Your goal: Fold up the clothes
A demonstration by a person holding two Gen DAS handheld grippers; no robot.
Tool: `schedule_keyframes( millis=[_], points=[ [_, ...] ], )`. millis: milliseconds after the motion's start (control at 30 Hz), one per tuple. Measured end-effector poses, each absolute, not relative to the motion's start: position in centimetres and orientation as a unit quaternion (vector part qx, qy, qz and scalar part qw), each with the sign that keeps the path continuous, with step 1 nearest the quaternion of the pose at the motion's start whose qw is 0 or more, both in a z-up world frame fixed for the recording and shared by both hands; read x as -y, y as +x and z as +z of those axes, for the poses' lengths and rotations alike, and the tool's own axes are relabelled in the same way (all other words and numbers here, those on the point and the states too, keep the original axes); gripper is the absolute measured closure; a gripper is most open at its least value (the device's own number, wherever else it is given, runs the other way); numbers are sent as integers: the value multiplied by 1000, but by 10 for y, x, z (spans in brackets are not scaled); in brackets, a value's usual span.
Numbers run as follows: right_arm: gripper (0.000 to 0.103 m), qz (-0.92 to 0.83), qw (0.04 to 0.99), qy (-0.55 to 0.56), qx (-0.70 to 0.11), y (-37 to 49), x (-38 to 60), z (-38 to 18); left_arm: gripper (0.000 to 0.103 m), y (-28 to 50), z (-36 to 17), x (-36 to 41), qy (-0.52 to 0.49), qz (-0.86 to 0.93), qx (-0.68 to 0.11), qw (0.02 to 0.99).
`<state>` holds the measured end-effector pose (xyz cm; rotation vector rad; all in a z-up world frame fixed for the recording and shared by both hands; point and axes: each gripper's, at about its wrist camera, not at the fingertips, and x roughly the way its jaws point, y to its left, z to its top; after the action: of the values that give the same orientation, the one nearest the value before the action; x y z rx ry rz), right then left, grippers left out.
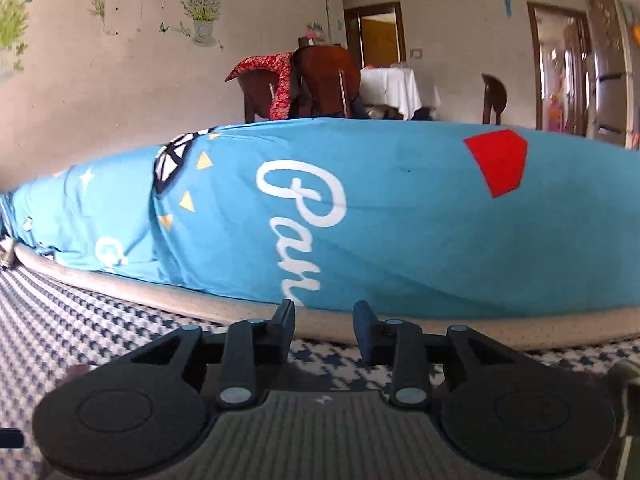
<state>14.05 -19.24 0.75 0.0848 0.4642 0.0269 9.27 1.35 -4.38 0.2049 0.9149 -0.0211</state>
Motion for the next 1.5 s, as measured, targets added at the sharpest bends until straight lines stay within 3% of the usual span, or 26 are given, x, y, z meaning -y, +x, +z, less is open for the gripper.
schedule_keyframes(
  millis=[267,400,600,1067,1500],
  points=[
    [68,28,964,48,-259,116,184,20,0,83,-37,-14,122,-1,-413,903],
    [57,12,959,70,-276,91,189,22,0,78,-34,-15,130,0,-402,907],
    [57,-29,947,113,-300,50,198,22,0,65,-23,-8,141,6,-381,914],
    [57,-80,945,95,-303,-23,200,33,0,29,-1,2,171,17,-317,932],
    [57,-102,935,67,-334,-46,209,39,0,-2,11,15,136,-35,-343,929]
  ],
)
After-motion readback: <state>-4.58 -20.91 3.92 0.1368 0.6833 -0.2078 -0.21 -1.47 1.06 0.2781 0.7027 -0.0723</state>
